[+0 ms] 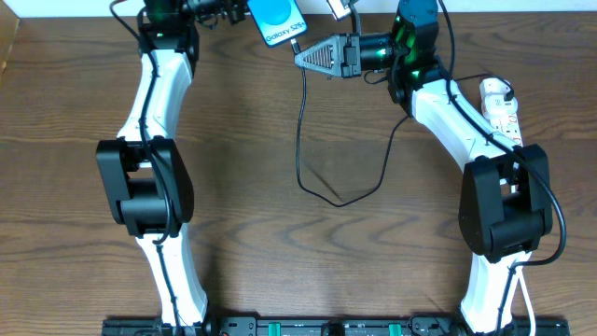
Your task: Plug charger to phone and switch on socket
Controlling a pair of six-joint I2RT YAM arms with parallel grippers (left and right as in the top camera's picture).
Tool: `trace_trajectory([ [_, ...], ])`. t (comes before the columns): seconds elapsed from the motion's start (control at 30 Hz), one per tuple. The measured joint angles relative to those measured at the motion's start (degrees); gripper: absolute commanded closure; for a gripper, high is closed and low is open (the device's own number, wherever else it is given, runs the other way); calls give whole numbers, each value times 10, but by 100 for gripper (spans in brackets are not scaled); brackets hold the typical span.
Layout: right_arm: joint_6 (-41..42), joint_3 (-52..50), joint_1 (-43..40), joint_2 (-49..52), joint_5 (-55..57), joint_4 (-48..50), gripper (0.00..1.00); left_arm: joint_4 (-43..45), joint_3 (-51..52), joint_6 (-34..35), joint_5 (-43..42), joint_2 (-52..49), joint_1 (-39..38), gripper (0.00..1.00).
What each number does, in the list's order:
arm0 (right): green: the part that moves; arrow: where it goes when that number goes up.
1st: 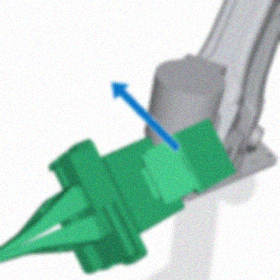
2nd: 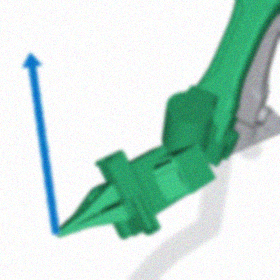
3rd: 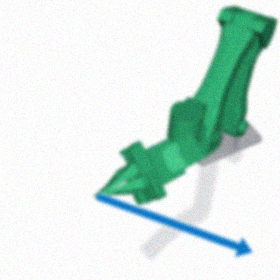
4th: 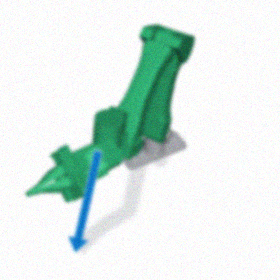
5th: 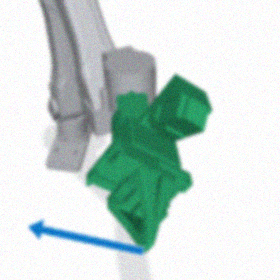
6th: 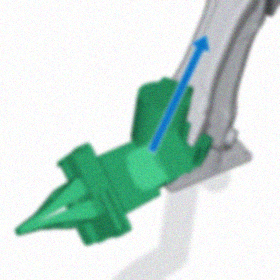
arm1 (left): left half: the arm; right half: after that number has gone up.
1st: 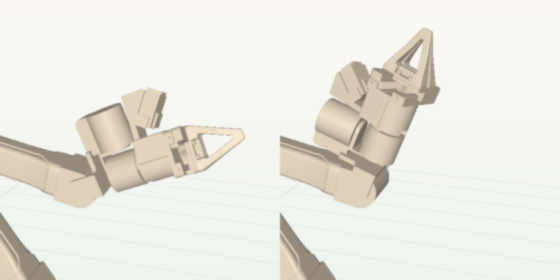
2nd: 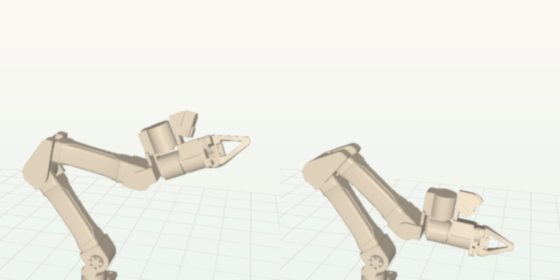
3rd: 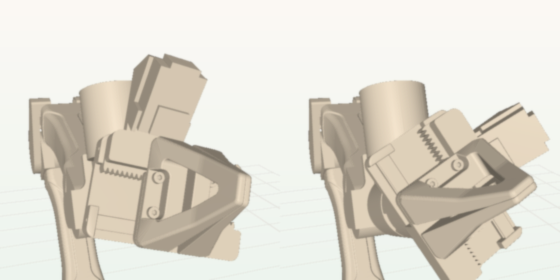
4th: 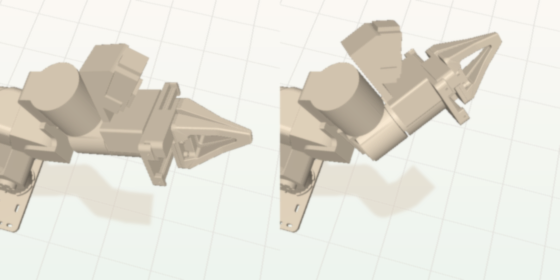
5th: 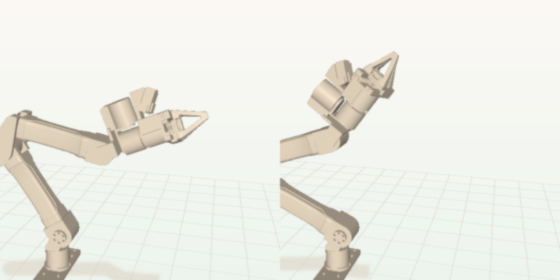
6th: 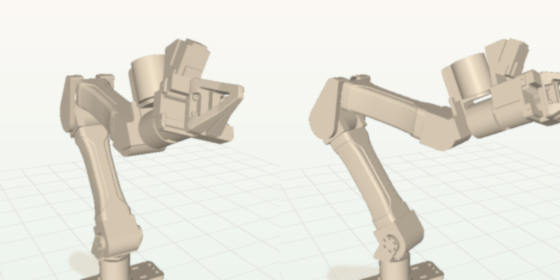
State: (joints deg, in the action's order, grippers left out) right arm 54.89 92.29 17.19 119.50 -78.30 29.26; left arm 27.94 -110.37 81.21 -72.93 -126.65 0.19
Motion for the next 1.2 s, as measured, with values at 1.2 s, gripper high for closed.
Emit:
trace_trajectory([
  [1.2,2,0,-5,0,4,-22,99,0,0,26,-2,0,-3,93],
])
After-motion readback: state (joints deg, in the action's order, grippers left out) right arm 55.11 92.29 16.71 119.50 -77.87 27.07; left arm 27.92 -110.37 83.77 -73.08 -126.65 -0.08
